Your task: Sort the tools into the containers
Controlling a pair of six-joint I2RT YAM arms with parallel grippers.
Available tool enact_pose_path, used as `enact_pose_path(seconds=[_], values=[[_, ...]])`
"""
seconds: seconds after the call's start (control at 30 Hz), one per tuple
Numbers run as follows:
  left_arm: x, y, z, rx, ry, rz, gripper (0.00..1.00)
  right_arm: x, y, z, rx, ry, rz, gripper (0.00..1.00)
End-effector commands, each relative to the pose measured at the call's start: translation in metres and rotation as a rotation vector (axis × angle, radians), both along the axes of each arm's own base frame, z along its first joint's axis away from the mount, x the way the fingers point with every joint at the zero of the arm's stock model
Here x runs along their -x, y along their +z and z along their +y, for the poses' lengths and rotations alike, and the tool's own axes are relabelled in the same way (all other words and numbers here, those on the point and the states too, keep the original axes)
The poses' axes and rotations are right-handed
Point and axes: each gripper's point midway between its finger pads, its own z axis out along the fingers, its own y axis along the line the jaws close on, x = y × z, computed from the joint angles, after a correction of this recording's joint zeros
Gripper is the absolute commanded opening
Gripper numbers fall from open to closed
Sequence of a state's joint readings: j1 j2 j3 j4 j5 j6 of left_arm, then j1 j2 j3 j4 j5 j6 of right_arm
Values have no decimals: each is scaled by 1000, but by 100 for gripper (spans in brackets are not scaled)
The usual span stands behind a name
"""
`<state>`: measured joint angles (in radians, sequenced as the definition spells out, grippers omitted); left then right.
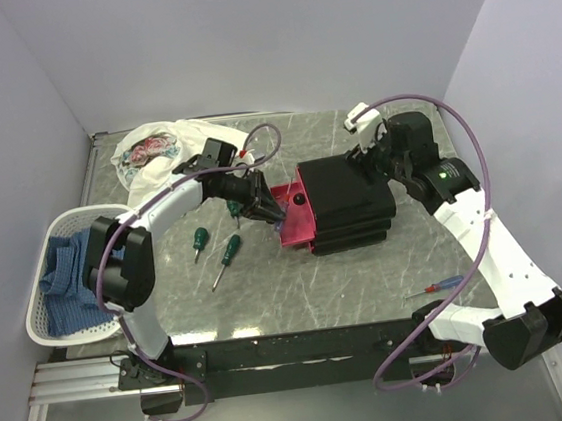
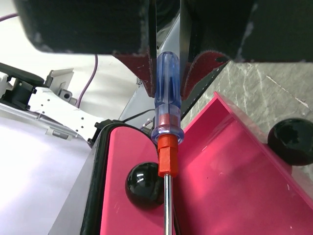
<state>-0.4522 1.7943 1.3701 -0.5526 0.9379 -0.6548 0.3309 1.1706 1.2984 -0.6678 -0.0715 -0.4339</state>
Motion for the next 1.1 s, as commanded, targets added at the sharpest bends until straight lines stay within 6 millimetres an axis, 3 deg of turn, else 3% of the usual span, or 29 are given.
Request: enact_pose_path(seconds=[0.0, 0.27, 0.37, 0.4, 0.43, 0.63, 0.83, 0.97, 1.07], values=[[-8, 3, -6, 25, 4, 1, 1, 5, 14, -5, -30, -20, -61, 70], [-3, -17, -11, 11, -3, 83, 11, 3, 16, -3, -34, -12, -69, 70], [-10, -14, -15, 9, -20, 36, 17, 3, 15, -3, -36, -10, -70, 70], [-11, -12, -16, 7, -25, 24, 21, 4, 11, -2, -35, -5, -62, 70], [-12, -10, -18, 6, -30, 13, 36, 4, 10, -2, -34, -6, -63, 70], [-10, 4, -21, 5, -46, -50, 69, 4, 7, -2, -33, -3, -58, 70], [-13, 21, -8, -22, -9, -129, 70, 5, 5, -9, -28, -33, -53, 70], [-35, 46, 17, -26, 56, -230, 70, 1, 4, -47, -66, -182, -32, 71], [-48, 68, 33, 10, 96, -283, 70, -1, -7, -101, -88, -413, 11, 72]])
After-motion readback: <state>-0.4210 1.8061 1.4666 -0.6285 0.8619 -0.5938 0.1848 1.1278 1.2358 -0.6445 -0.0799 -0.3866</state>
